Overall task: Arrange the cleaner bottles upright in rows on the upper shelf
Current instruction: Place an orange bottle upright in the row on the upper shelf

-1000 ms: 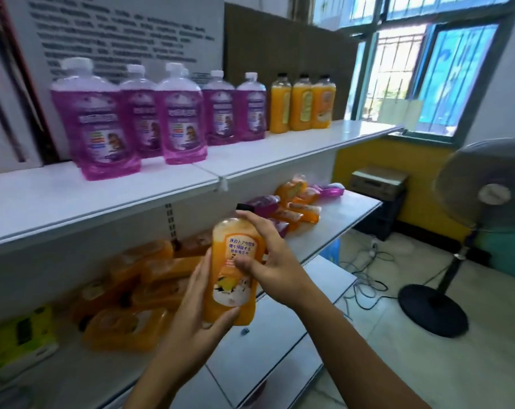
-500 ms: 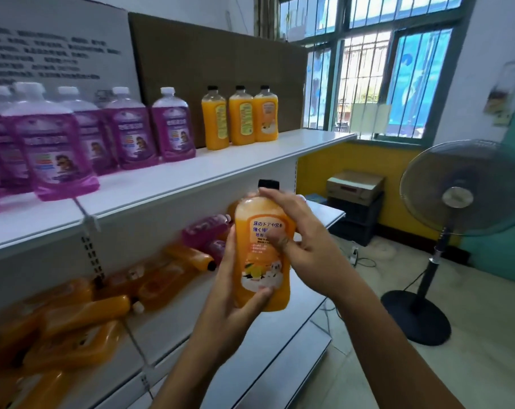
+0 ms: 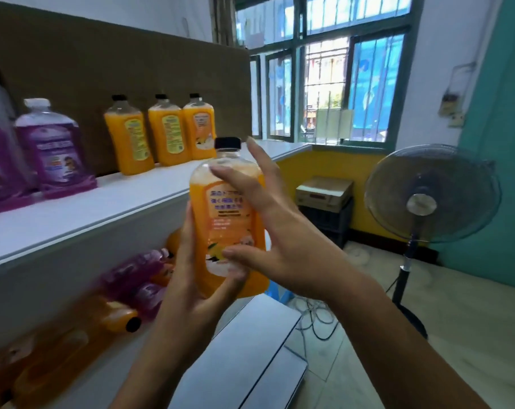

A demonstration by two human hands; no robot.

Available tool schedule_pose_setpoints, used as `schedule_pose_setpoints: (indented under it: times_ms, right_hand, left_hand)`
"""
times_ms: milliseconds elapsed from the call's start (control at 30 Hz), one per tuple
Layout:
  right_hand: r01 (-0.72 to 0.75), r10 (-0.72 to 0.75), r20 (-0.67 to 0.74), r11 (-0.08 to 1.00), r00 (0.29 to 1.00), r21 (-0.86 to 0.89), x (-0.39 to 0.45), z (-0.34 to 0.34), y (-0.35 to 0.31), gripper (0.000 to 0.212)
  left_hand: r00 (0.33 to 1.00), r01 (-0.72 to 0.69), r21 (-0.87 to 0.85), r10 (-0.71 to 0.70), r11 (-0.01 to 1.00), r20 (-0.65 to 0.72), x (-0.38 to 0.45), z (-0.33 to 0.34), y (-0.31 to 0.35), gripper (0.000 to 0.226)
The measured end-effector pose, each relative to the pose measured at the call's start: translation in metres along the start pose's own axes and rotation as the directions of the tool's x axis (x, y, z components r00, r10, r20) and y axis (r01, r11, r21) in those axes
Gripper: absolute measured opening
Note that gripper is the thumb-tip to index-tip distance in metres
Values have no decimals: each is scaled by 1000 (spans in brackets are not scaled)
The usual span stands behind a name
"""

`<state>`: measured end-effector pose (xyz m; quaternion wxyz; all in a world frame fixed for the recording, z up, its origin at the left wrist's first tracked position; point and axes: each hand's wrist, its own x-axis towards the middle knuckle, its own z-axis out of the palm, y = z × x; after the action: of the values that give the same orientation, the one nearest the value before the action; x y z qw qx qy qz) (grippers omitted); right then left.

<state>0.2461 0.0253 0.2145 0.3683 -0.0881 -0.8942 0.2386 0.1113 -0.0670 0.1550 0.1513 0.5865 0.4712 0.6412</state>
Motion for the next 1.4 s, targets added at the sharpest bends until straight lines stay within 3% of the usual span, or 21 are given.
schedule_pose_setpoints:
  times_ms: [233,400,600,733,1100,1267,1400]
  right_hand:
    - [-3,2,-123,1000,992,-12,49,-35,60,89]
    - [-29,24,-122,999,992,-45,89,-59,92,92]
    - [-19,8,-131,997,991,-80,124,-67,127,92]
    - [17,-30,-116,994,993,-105,142,-68,153,92]
    - [140,-134,-77,986,988,90,188,-85,235,94]
    - [209,-201,-115,976,973,68,208,-99,277,92]
    - [230,-205,-165,962,965,145,223,-105,310,88]
  left_hand:
    - [992,-80,72,72,994,106,83,10,-29,96]
    - [989,-77,45,71,996,128,137,16,-52,96]
    - [987,-58,240,20,969,160,182,19,-66,96]
    - [991,-12,337,-33,941,129,199,24,-77,100]
    - [997,77,530,-73,844,-28,256,58,-103,104]
    - [994,112,638,-95,762,-60,293,83,-117,108]
    - [990,141,668,-113,731,-84,321,92,-125,103]
